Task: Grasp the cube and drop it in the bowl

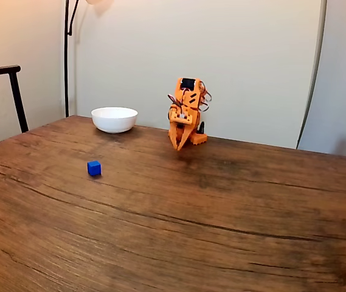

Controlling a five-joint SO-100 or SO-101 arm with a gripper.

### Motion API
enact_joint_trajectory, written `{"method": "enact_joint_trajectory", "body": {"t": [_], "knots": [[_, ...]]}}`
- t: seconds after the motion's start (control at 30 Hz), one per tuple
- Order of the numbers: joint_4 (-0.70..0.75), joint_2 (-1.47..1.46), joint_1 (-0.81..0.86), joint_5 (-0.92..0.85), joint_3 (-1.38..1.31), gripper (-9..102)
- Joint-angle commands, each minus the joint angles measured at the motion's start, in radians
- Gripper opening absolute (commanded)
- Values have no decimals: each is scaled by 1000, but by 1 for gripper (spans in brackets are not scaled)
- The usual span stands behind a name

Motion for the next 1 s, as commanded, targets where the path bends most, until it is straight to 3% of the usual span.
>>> {"method": "enact_joint_trajectory", "body": {"t": [0.0,0.5,0.97], "knots": [[-78,6,6,2,-5,0],[-318,6,104,-135,-14,0],[-321,-5,198,-250,-196,0]]}}
